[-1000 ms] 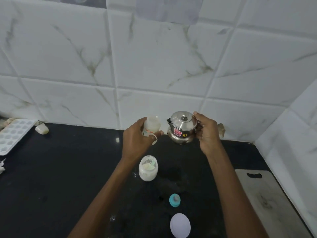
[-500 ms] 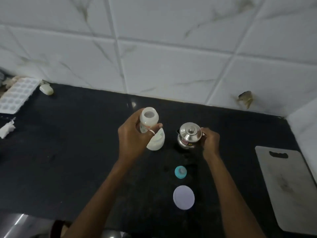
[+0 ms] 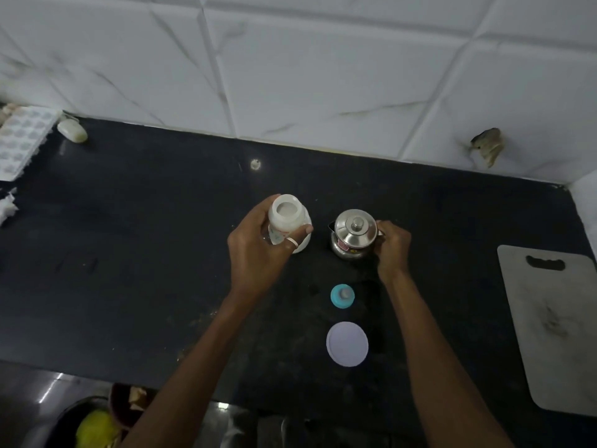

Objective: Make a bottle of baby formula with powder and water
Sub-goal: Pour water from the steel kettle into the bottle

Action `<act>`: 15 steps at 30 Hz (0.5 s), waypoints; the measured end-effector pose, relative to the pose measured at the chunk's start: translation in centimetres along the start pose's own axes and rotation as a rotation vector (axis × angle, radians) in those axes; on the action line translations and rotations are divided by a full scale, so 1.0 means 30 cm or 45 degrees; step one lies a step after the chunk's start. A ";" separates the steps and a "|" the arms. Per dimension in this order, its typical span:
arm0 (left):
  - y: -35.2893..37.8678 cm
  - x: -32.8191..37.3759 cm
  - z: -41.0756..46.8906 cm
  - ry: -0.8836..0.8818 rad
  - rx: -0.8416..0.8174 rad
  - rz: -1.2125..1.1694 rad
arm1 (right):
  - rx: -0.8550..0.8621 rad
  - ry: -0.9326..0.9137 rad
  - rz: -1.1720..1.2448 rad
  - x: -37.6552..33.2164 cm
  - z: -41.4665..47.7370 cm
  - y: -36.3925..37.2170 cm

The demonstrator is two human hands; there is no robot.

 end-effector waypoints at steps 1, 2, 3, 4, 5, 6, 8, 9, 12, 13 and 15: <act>0.005 0.002 -0.002 0.006 -0.006 0.006 | -0.002 0.002 -0.019 0.005 0.001 -0.006; 0.011 0.004 -0.006 0.007 -0.013 0.007 | -0.004 0.007 -0.035 0.012 0.002 -0.013; 0.016 0.007 -0.009 0.006 -0.018 0.008 | -0.009 0.013 -0.046 0.021 0.002 -0.021; 0.017 0.012 -0.011 0.007 -0.021 0.010 | -0.015 0.017 -0.053 0.027 0.002 -0.025; 0.019 0.016 -0.013 0.011 -0.024 0.010 | -0.021 0.010 -0.057 0.027 0.001 -0.027; 0.020 0.018 -0.014 0.014 -0.026 0.006 | -0.027 -0.006 -0.060 0.021 0.000 -0.025; 0.022 0.021 -0.016 0.015 -0.035 -0.005 | -0.033 -0.035 -0.059 0.013 -0.004 -0.018; 0.021 0.021 -0.017 0.014 -0.039 -0.005 | -0.026 -0.042 -0.057 0.010 -0.007 -0.018; 0.023 0.021 -0.026 0.015 -0.057 -0.002 | 0.016 -0.025 -0.054 0.013 -0.009 -0.035; 0.025 0.021 -0.030 0.016 -0.062 -0.002 | 0.028 -0.012 -0.037 0.014 -0.008 -0.042; 0.026 0.023 -0.040 0.017 -0.070 -0.005 | 0.046 -0.006 -0.036 0.011 -0.008 -0.056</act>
Point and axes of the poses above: each hand's wrist, its own z-axis towards the middle knuckle, its own y-axis out of the palm, x = y × z, the point moved 9 cm from there along z, towards the middle knuckle, and after that the axes turned 3 degrees about x, right-handed, at the moved point
